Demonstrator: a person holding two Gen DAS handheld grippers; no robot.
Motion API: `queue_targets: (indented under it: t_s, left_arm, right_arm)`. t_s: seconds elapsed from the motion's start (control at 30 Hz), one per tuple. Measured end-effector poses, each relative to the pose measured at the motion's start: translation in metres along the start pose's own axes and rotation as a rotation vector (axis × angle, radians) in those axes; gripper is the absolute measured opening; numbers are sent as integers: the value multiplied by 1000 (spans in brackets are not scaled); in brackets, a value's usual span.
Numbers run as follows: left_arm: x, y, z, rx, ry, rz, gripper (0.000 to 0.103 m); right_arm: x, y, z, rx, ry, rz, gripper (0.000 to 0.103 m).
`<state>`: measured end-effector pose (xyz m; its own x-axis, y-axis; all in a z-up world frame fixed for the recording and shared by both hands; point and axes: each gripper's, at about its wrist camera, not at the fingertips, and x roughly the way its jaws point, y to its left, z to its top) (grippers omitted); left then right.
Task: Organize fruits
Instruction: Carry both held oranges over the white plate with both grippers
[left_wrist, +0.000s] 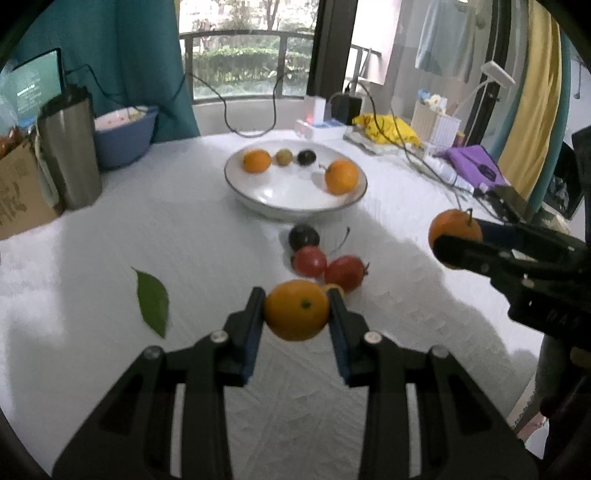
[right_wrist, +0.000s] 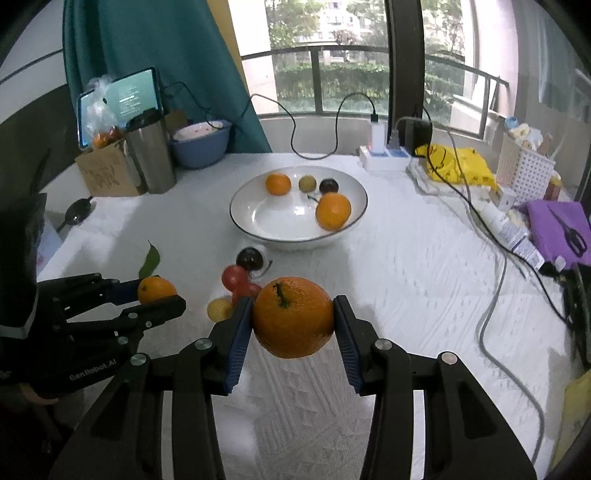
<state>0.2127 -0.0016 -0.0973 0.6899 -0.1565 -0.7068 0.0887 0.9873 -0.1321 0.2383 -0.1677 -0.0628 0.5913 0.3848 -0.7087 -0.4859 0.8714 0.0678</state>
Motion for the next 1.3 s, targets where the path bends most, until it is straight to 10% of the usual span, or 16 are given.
queue_targets:
  t_s: [1.3]
  left_arm:
    - [-35,2,105,32,-186,-19,35]
  right_arm:
    - [-24,-9,102,-63,-147,-47,46]
